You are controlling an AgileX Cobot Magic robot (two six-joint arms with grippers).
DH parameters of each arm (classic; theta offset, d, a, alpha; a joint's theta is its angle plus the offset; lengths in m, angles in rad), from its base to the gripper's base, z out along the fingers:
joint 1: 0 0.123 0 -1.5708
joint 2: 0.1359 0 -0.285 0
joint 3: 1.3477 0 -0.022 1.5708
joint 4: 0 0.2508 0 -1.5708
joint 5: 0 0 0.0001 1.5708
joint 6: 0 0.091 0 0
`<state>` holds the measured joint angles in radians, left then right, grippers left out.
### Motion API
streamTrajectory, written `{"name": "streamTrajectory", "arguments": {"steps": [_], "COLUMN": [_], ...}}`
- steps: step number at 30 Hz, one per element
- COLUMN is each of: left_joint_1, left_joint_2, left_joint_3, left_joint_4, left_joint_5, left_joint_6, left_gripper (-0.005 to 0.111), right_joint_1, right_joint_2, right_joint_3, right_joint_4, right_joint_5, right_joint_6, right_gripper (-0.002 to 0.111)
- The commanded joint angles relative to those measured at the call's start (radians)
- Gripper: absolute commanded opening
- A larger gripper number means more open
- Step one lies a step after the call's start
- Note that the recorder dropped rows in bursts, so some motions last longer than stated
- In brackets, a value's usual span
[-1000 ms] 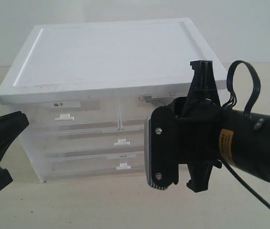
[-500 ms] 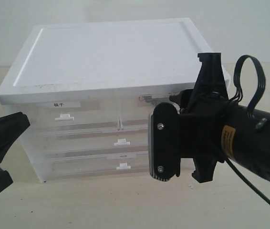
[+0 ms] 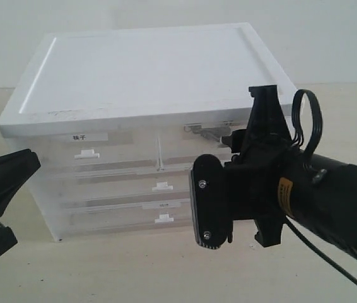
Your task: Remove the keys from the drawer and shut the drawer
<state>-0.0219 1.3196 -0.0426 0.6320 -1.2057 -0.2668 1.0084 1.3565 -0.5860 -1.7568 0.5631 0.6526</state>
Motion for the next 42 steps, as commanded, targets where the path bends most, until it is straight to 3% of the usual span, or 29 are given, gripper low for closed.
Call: {"name": "streamTrajectory", "arguments": {"steps": [1, 9, 33, 42], "left_joint_1": [0.001, 0.001, 0.001, 0.001], "left_joint_2": [0.004, 0.004, 0.004, 0.004], "left_joint_3": [-0.005, -0.005, -0.005, -0.005], "left_joint_4": [0.004, 0.004, 0.016, 0.016], "left_joint_5": [-0.015, -0.015, -0.015, -0.015], "left_joint_6": [-0.009, -0.009, -0.009, -0.009], "left_gripper": [0.005, 0.005, 0.005, 0.005], "right_joint_1": [0.000, 0.000, -0.002, -0.002], "right_joint_2": [-0.037, -0.148, -0.089, -0.089], "right_joint_3": [0.004, 0.004, 0.016, -0.030], "right_joint_4": [0.012, 0.012, 0.012, 0.012], "right_joint_5": [-0.001, -0.031, -0.027, -0.037], "right_joint_6": [0.001, 0.080, -0.011, 0.048], "right_gripper": [0.030, 0.030, 0.030, 0.030]}}
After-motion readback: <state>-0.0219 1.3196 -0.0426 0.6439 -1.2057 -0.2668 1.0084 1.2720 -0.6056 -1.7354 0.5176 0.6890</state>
